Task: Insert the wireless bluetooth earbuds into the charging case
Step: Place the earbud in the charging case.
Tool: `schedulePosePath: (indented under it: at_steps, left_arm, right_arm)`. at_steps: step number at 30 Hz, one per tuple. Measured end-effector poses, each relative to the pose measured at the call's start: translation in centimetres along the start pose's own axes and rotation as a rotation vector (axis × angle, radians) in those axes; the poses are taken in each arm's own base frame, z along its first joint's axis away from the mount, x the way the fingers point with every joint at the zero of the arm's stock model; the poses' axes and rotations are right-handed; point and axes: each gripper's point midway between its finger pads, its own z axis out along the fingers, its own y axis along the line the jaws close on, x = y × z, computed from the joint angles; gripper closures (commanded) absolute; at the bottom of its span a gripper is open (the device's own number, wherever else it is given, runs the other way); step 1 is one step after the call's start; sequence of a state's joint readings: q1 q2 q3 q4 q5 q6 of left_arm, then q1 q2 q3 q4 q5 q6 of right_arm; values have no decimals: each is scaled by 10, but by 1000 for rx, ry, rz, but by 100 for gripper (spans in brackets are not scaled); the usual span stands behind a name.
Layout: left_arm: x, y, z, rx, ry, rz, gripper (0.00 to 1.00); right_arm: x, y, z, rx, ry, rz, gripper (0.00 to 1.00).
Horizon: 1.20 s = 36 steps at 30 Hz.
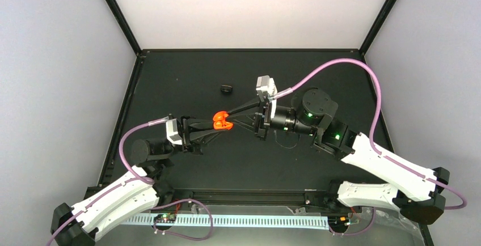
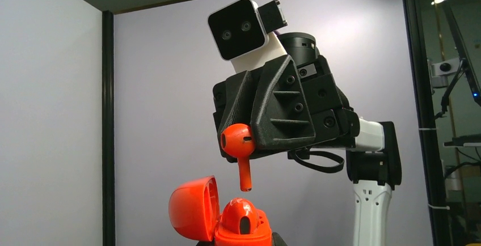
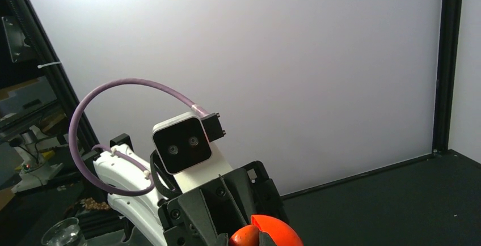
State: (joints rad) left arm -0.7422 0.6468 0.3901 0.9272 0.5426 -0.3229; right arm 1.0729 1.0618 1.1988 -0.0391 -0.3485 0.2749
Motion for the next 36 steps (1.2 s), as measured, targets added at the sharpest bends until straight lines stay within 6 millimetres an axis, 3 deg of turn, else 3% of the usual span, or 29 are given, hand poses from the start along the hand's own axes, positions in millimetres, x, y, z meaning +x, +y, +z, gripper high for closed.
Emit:
schedulePosePath:
  at_steps: [12, 36]
  left_arm:
    - [1, 6, 0, -34, 1, -31, 99]
    - [0, 15, -1, -92, -8, -65, 98]
  right_arm:
    - [9, -10, 11, 29, 18, 13, 90]
    - [15, -11, 17, 29, 28, 32, 91]
